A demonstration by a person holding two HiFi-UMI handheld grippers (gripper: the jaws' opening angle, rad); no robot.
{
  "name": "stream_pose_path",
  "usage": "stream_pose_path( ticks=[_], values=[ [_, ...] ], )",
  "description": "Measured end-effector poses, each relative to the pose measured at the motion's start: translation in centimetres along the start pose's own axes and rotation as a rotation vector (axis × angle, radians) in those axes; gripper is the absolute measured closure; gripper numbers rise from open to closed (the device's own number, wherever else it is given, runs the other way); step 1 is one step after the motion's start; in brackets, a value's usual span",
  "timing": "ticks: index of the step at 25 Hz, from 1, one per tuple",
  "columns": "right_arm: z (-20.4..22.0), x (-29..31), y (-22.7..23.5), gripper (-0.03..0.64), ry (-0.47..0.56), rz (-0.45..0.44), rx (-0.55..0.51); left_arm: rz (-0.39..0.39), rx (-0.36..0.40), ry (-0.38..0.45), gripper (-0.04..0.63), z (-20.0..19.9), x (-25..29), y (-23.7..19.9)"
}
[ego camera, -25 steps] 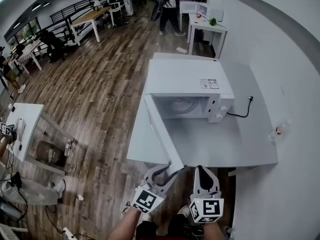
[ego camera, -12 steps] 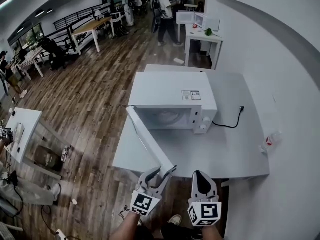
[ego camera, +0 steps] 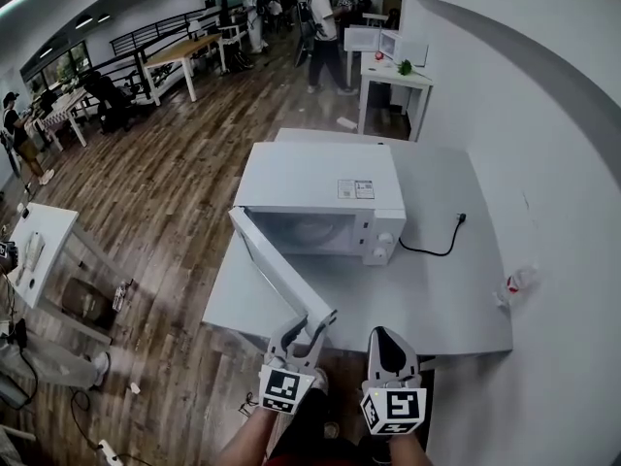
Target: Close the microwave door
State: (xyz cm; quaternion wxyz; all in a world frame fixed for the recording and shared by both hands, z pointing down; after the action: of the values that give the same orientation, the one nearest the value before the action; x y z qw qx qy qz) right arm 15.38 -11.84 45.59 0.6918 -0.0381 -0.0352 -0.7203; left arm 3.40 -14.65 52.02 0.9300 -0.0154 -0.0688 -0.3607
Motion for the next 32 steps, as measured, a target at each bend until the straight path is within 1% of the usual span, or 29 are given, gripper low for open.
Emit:
stream_pose_path(
  ticks=[4, 10, 17, 21, 25, 29, 32],
  values=[
    [-0.2, 1.1, 1.2, 0.589, 0.014, 0.003, -0.005, -0.02, 0.011, 0.019, 0.44, -0.5, 1.5, 0.0],
    [-0.1, 3.7, 2.5, 0.588, 0.001, -0.014, -0.009, -0.06, 0.003, 0.027, 0.44, -1.0, 4.0, -0.2],
    [0.1, 6.7, 4.3, 0.589, -0.015, -0.013, 0.008, -0.063, -0.006, 0.022, 0.442, -1.2, 7.3, -0.5],
    [0.2, 8.8, 5.4, 0.589, -0.028, -0.004, 0.008, -0.078, -0.008, 0.028, 0.442, -1.5, 9.4, -0.9],
    [0.2, 11.3, 6.4, 0.588, -0.031, 0.003, -0.009, -0.101, -0.005, 0.052, 0.442, -2.1, 11.5, -1.6],
    [0.7, 13.7, 7.3, 0.588, -0.045, 0.017, -0.013, -0.091, 0.001, 0.061, 0.443, -2.4, 13.8, -2.4],
    [1.3, 15.3, 7.8, 0.588, -0.056, 0.017, -0.018, -0.098, 0.023, 0.101, 0.443, -3.1, 15.6, -3.5]
  ],
)
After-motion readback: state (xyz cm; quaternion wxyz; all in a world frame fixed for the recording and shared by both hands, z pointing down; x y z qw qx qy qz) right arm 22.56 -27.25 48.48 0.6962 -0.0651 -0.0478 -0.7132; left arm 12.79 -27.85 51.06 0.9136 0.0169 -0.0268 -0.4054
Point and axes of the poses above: the fingertips, and each gripper's own axes: x forward along the fingers, y to its right, z out of its underside, the point moved 1 cm from there along -x, backward along the fingers, and after that the axes turned 15 degrees about z, right-handed, at the moved point
